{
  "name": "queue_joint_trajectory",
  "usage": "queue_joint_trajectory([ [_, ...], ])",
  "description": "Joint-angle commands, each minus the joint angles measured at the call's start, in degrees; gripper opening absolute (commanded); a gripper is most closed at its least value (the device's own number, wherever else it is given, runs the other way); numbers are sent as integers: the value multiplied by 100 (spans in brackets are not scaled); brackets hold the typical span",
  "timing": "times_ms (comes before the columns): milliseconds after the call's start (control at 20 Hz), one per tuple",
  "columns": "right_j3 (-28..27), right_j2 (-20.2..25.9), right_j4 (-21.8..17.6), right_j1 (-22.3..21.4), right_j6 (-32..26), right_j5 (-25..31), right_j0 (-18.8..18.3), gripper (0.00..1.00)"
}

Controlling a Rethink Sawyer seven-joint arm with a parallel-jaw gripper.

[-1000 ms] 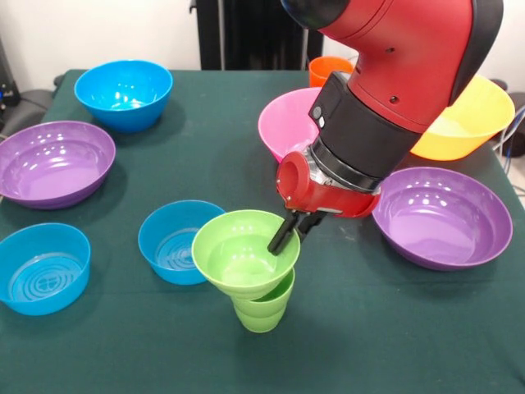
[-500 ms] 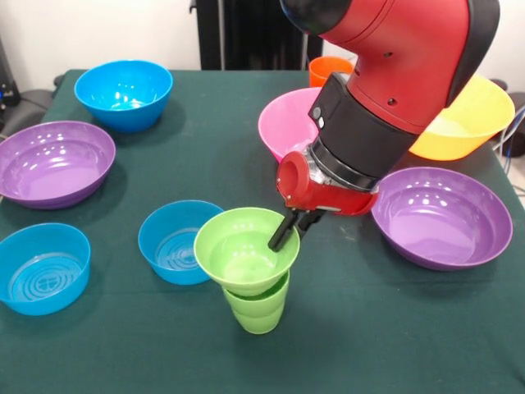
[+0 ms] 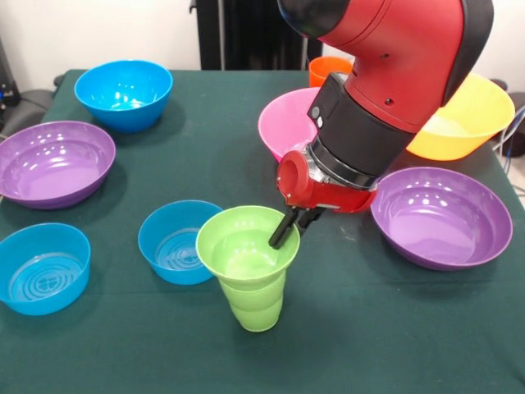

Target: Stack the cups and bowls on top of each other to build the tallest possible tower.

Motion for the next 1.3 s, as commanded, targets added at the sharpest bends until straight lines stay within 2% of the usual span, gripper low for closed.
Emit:
queue_joint_trajectory([
  [50,519,753,53,5,-223,-384,57,0],
  [700,509,986,120,0,-341,-611,-42,0],
  [1300,367,746,-42,88,-217,-478,52,0],
])
